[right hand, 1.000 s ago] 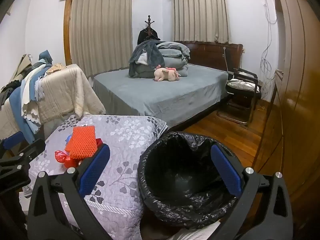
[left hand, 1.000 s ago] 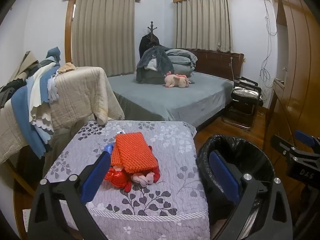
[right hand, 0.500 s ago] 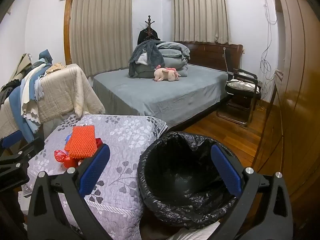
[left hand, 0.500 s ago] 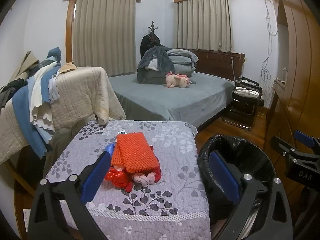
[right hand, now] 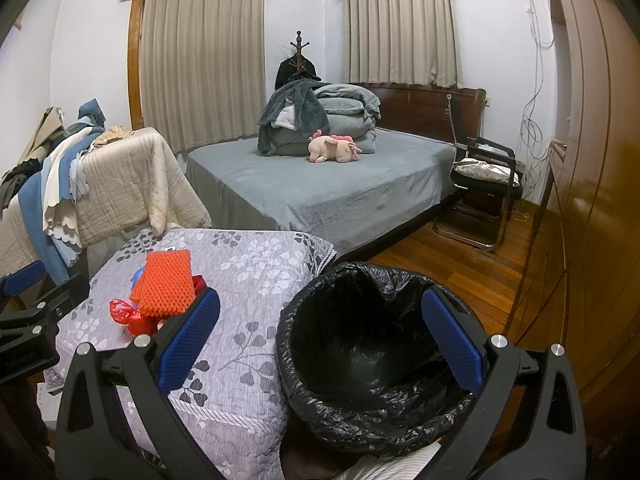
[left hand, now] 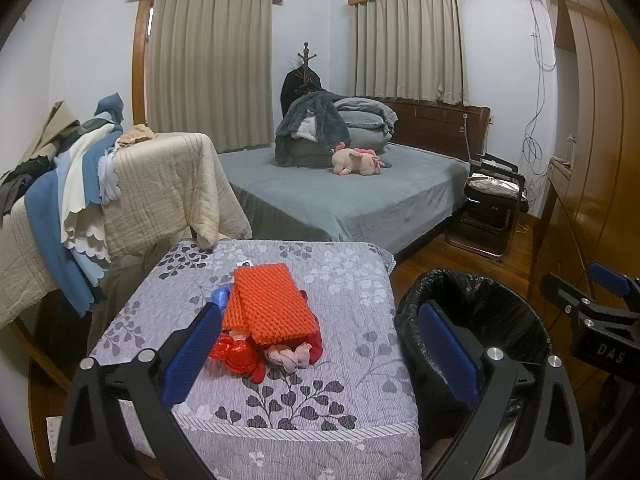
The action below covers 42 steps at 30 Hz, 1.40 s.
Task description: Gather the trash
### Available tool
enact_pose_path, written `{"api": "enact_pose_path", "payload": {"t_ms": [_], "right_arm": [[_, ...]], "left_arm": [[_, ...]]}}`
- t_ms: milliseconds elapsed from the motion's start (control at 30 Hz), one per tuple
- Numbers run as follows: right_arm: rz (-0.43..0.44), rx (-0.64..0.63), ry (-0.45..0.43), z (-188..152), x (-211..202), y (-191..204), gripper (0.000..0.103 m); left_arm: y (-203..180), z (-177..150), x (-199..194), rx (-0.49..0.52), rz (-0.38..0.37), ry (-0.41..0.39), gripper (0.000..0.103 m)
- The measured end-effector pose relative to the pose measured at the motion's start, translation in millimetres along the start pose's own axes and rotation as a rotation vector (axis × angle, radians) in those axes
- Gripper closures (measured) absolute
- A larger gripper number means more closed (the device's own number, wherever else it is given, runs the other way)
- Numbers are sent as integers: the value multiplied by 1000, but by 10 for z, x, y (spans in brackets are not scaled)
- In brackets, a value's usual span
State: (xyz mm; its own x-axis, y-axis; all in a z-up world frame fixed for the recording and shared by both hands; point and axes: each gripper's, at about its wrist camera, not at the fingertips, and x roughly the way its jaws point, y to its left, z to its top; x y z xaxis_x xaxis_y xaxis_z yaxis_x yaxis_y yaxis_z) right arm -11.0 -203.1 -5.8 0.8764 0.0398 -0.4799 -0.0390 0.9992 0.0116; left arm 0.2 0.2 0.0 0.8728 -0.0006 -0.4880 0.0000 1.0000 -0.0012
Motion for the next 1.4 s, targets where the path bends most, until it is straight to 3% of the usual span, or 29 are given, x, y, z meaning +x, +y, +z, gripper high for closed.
{"api": "enact_pose_path", "payload": {"t_ms": [1400], "right_arm": [[1,4,6,-38,31,20,5]], "left_arm": [[64,-66,-2,-1,-1,8,6]]}}
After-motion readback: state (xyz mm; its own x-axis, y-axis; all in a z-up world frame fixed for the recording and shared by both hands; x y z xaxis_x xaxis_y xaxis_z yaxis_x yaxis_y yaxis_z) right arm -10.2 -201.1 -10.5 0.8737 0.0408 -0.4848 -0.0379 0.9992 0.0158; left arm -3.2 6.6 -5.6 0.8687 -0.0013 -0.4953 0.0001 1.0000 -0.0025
